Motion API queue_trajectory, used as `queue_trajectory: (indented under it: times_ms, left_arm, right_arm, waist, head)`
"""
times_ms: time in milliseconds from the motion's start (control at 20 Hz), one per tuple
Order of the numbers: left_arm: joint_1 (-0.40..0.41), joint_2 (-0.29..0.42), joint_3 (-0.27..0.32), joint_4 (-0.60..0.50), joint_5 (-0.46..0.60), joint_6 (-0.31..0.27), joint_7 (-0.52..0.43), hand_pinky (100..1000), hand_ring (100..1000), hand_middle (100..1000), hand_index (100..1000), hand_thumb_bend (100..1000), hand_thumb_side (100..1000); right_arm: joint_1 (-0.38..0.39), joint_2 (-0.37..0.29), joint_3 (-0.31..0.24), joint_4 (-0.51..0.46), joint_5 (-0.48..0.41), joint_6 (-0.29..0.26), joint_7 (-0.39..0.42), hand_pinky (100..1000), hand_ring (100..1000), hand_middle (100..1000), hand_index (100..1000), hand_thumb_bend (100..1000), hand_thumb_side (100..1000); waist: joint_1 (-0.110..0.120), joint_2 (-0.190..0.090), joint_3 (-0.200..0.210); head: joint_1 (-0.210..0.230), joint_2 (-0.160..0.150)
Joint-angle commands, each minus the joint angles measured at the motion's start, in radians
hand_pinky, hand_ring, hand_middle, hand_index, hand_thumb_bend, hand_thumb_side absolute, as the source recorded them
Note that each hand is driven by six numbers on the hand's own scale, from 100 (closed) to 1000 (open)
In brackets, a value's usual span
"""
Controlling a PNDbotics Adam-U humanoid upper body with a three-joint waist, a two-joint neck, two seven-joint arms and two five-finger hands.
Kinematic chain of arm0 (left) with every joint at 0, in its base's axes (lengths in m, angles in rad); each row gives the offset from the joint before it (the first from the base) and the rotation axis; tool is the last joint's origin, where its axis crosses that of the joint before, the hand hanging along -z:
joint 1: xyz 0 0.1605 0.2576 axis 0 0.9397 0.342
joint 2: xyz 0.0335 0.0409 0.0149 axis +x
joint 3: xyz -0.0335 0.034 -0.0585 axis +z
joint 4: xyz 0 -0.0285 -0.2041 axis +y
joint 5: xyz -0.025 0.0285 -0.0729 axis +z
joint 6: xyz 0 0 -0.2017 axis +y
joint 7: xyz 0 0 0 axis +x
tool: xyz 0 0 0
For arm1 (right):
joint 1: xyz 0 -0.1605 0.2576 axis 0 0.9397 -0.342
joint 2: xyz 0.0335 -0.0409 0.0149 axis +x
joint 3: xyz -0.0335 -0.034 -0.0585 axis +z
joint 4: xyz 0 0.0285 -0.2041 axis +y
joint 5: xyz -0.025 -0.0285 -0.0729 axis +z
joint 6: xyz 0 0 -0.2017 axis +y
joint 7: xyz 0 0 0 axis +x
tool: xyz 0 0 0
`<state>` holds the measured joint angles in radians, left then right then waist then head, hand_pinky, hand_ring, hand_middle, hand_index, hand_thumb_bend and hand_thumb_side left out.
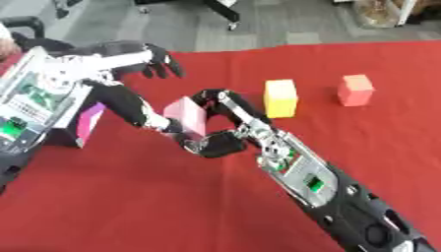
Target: Pick up the objects with one hand, pass them to the other hand, and then place them into the box on the other side of the table.
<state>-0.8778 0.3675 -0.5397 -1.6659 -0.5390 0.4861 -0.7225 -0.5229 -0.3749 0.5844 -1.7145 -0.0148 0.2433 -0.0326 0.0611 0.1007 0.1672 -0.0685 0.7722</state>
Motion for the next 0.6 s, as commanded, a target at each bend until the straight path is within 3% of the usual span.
queue_trajectory:
  times_ms: [50, 600]
  left_arm:
    - [-0.011, 0.006, 0.005, -0.001, -0.013, 0.026, -0.019, 848, 833, 829, 848, 540, 340]
    - [-0.004, -0.006, -0.002, 0.041, 0.021, 0.043, -0.053, 844, 828, 820, 832, 439, 351]
  right_arm:
    - [-0.02, -0.009, -0.003, -0.032, 0.002, -0.004, 0.007, 786, 527, 489, 582, 176, 100]
    - [-0.026, -0.012, -0.002, -0.051, 0.002, -0.003, 0.017, 786, 531, 489, 582, 174, 100]
  waist:
    - [0.008, -0.017, 0.0]
    - [0.006, -0.015, -0.002]
  head:
    - [0.006, -0.002]
    - [0.008, -0.002]
